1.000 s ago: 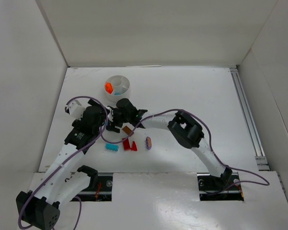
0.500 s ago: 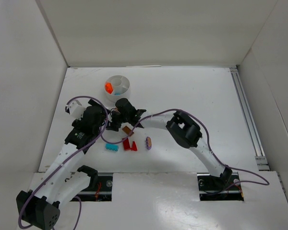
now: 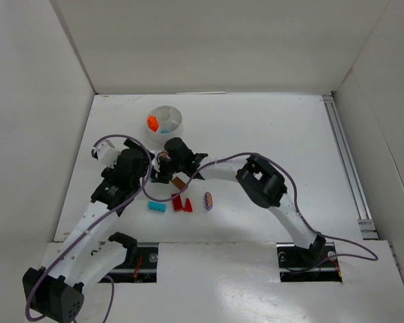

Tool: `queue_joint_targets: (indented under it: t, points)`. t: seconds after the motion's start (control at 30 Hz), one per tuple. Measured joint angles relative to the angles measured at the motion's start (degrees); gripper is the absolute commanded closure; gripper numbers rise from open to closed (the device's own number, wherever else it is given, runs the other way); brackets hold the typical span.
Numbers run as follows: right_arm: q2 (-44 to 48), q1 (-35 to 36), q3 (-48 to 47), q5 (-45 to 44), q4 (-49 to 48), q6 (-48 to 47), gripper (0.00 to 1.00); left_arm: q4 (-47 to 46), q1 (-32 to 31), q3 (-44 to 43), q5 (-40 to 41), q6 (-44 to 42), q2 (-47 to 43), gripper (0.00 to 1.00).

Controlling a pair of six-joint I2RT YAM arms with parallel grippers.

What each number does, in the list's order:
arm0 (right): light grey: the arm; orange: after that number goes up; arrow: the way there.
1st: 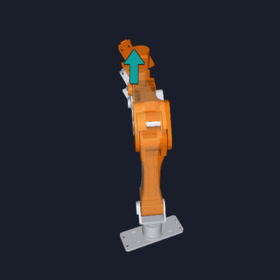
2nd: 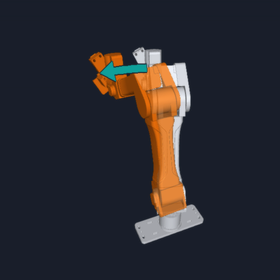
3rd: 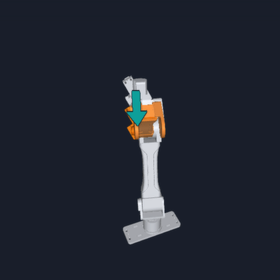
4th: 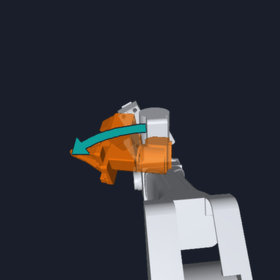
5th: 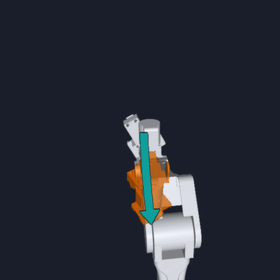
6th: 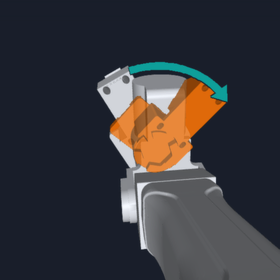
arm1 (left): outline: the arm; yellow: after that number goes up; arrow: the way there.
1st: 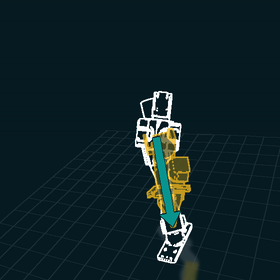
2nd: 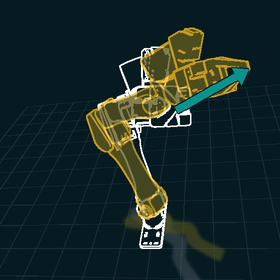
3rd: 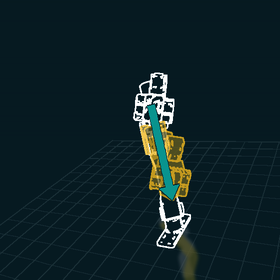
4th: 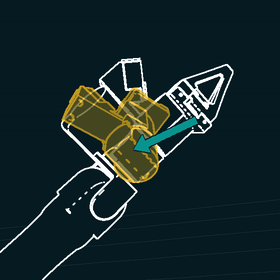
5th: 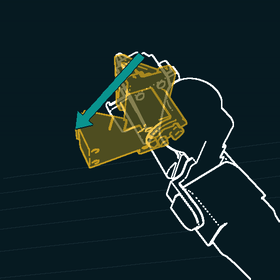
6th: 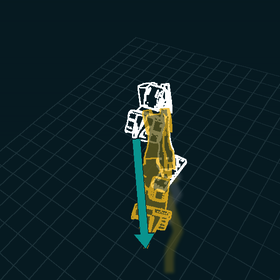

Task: Sort the legos into containers by color

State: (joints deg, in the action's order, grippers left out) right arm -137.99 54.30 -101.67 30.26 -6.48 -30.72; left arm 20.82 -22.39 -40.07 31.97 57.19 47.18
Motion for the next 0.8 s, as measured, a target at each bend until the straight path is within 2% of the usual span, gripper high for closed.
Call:
queue_joint_targets:
  t: [0.17,0.47,0.63,0.8]
  points:
    - [4.28,-2.58,4.87,3.72,-0.44,2.62,0.85,-3.04,-0.13,-0.02,-0.44,0.07,-0.02,0.00]
    - [12.61,-14.14,7.02,7.19,-4.52,6.84,0.85,-4.61,0.72,-0.02,-0.37,-1.84,3.13,0.00]
    - [14.25,-17.59,5.03,6.82,-5.90,8.61,0.85,-6.58,4.20,0.00,-3.39,-4.00,6.64,0.00]
    - [11.87,-17.62,-1.16,4.31,-4.09,9.33,0.84,-10.97,7.39,1.49,-8.04,-6.23,8.11,0.00]
